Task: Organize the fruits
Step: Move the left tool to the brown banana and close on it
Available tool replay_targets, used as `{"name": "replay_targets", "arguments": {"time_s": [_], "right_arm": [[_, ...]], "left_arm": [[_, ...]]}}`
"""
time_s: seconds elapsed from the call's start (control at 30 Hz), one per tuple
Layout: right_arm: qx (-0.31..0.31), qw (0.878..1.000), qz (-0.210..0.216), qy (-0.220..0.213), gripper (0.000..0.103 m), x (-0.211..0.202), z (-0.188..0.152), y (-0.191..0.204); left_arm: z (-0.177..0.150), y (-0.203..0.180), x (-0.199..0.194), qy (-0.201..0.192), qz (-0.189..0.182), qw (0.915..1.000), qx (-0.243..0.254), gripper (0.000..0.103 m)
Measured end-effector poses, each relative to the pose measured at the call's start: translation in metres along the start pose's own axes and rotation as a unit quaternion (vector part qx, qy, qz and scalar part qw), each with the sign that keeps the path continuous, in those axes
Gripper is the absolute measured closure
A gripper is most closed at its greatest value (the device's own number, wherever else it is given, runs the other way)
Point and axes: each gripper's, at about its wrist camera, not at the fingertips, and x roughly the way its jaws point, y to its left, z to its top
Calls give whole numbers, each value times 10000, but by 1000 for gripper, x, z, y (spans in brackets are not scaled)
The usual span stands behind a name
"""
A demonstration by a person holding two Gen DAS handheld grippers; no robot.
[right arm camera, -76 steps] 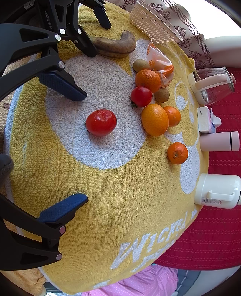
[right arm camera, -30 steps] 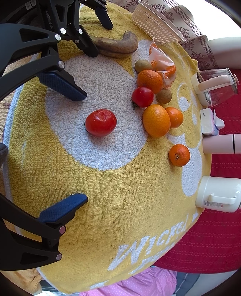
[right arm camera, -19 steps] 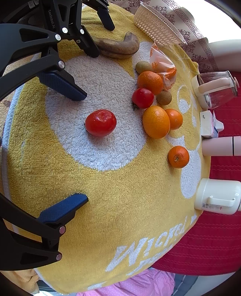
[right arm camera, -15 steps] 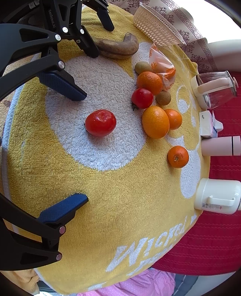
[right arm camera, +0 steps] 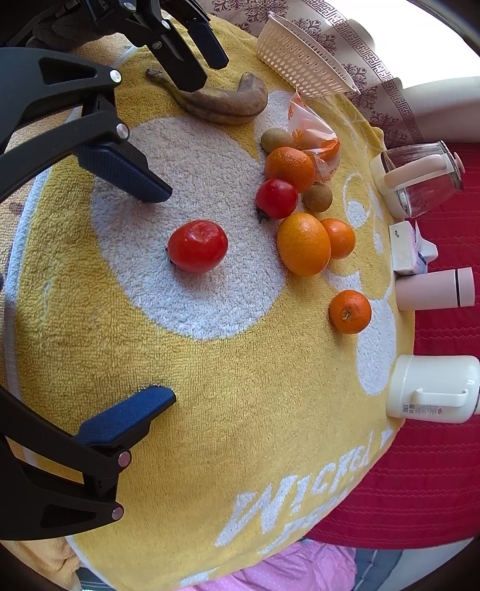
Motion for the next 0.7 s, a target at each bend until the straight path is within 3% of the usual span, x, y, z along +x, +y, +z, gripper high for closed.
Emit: {"name": "replay_targets", "arguments": {"time_s": [0.2,0.33,0.53,0.7], "right_arm": [[-4,10000,-5,1,5,0,0,0],[1,10000,1,-4,5,0,0,0],[26,10000,35,-17,5,-1,1,0],[37,10000,52,-24,5,-1,1,0]], "left_arm": [[8,-4,11,283,109,9995,-16,34],[14,-9,24,588,-58,9980,-215,45],[22,-6,38,761,-6,9952,-617,47],[22,-2,39,765,-4,9958,-497,47]]}}
